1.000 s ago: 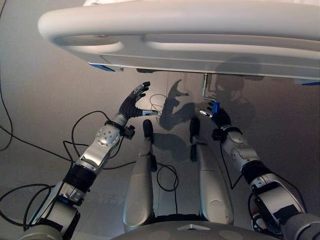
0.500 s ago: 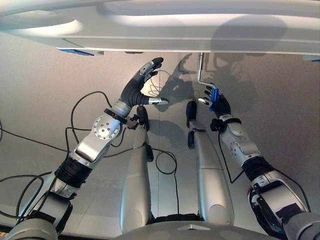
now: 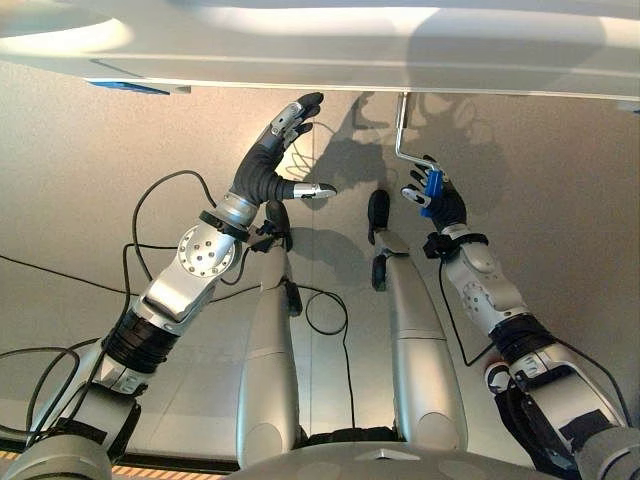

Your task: Raise the hospital bed

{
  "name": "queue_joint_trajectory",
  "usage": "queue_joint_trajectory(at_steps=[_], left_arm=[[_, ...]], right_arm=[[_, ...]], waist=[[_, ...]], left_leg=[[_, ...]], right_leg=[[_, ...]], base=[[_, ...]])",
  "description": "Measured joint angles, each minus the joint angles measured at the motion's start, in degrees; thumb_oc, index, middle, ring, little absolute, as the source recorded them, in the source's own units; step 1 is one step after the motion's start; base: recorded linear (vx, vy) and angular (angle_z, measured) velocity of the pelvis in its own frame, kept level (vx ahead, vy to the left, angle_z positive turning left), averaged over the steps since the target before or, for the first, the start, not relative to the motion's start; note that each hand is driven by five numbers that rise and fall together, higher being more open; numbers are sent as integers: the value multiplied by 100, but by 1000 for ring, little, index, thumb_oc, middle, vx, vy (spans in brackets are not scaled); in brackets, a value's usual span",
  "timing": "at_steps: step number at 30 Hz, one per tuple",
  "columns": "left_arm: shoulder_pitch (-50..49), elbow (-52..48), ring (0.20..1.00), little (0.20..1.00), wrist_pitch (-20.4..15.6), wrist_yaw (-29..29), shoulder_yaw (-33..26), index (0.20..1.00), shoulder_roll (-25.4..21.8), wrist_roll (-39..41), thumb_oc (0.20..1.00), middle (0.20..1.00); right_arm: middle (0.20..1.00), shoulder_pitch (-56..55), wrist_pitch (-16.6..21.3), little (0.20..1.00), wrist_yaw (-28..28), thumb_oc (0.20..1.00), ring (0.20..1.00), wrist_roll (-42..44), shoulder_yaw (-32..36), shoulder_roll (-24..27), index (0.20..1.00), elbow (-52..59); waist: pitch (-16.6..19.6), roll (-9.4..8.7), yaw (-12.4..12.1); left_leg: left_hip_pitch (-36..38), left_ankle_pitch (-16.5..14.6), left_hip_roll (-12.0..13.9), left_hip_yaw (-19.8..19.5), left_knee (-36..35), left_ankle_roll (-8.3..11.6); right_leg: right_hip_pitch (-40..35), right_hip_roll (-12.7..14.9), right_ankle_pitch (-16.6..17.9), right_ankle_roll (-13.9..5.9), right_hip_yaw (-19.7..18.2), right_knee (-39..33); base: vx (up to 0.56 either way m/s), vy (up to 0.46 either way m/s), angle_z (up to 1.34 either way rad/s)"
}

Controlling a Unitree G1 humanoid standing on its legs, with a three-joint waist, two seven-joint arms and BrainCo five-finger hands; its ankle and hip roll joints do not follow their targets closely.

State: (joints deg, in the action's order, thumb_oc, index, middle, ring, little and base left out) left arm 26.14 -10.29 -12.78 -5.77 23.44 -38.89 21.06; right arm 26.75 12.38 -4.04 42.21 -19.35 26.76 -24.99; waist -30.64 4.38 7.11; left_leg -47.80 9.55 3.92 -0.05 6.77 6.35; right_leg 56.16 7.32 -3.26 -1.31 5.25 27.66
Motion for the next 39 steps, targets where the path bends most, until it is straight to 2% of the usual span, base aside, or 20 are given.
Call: queue_joint_trajectory(at_steps=[8, 13, 26, 30, 33, 39], left_arm=[[-9, -75, 1000, 1000, 0, -7, -6, 1000, -114, -2, 1000, 1000], [-11, -253, 1000, 1000, 0, -17, -78, 1000, -114, -5, 1000, 1000], [-11, -254, 1000, 1000, 0, -57, -242, 1000, -85, -7, 1000, 1000], [-12, -280, 1000, 1000, 0, -57, -259, 1000, -75, -4, 1000, 1000], [-56, -432, 1000, 1000, -19, -48, -260, 1000, -55, 1, 1000, 1000], [-49, -441, 1000, 1000, -53, -32, -264, 1000, -56, 125, 1000, 1000]], right_arm=[[200, 105, -75, 200, 142, 200, 200, 189, -284, 370, 200, 84], [200, 50, -292, 200, 182, 200, 200, 467, -404, 541, 200, 434], [200, 220, -428, 200, 222, 200, 200, 390, -460, 541, 200, 362], [200, 253, -496, 200, 234, 200, 200, 353, -637, 688, 200, 632], [200, 239, -545, 200, 479, 200, 200, 370, -912, 846, 200, 1171], [200, 800, -751, 200, 544, 200, 200, 465, -1453, 676, 200, 1217]], waist=[[1, -4, -13], [0, -5, -15], [6, -23, -7], [6, -25, -14], [5, -27, -22], [4, -27, -186]], left_leg=[[-10, 1, 0, -7, 0, 1], [-29, 0, 4, -7, -1, 1], [-40, 2, 13, -9, 51, 1], [-48, 2, 27, -10, 51, 1], [-80, 3, 44, -29, 54, 2], [-132, 10, 35, -77, 60, 12]], right_leg=[[-1, 2, 7, -2, 21, -8], [4, 2, 6, -3, 42, -20], [-12, 2, 30, 10, 58, -21], [-11, -11, 33, 6, 61, -44], [5, -14, 46, 22, 78, -48], [17, -3, 47, 29, 154, -41]], base=[[0, 0, 0], [0, 0, 0], [0, 2, 0], [0, 0, 0], [0, 0, 0], [-4, 10, 2]])
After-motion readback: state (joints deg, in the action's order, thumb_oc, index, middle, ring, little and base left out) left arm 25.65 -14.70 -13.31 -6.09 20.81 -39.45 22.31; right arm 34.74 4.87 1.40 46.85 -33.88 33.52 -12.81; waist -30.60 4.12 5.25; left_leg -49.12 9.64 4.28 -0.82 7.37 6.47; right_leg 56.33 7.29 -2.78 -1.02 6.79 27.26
